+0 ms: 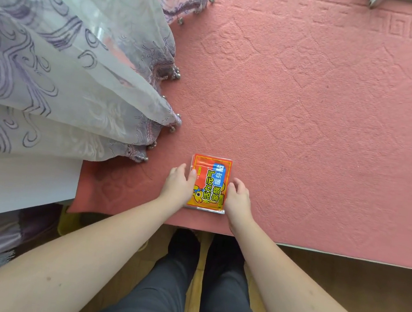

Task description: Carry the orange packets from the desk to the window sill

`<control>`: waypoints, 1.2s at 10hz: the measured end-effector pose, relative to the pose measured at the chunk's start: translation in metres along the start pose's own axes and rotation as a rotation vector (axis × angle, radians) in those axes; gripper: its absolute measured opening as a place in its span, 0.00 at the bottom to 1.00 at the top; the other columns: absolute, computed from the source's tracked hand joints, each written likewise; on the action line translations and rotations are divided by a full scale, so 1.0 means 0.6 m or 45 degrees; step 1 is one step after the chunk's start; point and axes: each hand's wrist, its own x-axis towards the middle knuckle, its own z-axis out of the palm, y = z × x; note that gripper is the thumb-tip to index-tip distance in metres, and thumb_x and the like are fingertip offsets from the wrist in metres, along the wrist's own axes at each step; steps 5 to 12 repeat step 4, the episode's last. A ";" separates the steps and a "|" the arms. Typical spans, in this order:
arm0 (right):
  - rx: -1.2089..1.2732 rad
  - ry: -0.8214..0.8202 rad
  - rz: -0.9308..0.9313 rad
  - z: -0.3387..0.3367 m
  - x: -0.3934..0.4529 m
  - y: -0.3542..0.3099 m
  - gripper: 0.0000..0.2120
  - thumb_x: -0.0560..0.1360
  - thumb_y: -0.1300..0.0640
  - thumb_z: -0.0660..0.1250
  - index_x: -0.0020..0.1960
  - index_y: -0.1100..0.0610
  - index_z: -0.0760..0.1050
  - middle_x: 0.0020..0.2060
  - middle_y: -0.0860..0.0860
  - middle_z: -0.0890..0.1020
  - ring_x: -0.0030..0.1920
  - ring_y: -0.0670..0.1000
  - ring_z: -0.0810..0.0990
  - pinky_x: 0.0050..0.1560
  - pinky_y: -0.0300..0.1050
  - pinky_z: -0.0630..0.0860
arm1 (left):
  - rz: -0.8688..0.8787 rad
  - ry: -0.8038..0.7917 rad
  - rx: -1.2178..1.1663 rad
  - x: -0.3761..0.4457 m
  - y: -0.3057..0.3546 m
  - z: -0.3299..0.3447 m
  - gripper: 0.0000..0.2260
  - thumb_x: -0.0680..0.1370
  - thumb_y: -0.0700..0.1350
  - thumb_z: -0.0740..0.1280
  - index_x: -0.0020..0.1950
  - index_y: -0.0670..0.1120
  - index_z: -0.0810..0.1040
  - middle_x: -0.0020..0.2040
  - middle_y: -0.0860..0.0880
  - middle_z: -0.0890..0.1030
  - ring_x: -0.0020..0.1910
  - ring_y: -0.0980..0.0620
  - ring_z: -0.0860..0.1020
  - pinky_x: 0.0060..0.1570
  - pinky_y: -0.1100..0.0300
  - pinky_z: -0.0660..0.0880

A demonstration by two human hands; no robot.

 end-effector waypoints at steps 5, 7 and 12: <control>-0.424 -0.165 -0.280 -0.087 -0.119 -0.052 0.16 0.80 0.52 0.59 0.66 0.54 0.74 0.60 0.53 0.82 0.56 0.50 0.79 0.53 0.44 0.72 | 0.451 -0.182 0.647 -0.132 0.041 -0.104 0.26 0.81 0.60 0.51 0.74 0.47 0.65 0.69 0.42 0.74 0.68 0.42 0.71 0.65 0.45 0.69; -0.424 -0.165 -0.280 -0.087 -0.119 -0.052 0.16 0.80 0.52 0.59 0.66 0.54 0.74 0.60 0.53 0.82 0.56 0.50 0.79 0.53 0.44 0.72 | 0.451 -0.182 0.647 -0.132 0.041 -0.104 0.26 0.81 0.60 0.51 0.74 0.47 0.65 0.69 0.42 0.74 0.68 0.42 0.71 0.65 0.45 0.69; -0.424 -0.165 -0.280 -0.087 -0.119 -0.052 0.16 0.80 0.52 0.59 0.66 0.54 0.74 0.60 0.53 0.82 0.56 0.50 0.79 0.53 0.44 0.72 | 0.451 -0.182 0.647 -0.132 0.041 -0.104 0.26 0.81 0.60 0.51 0.74 0.47 0.65 0.69 0.42 0.74 0.68 0.42 0.71 0.65 0.45 0.69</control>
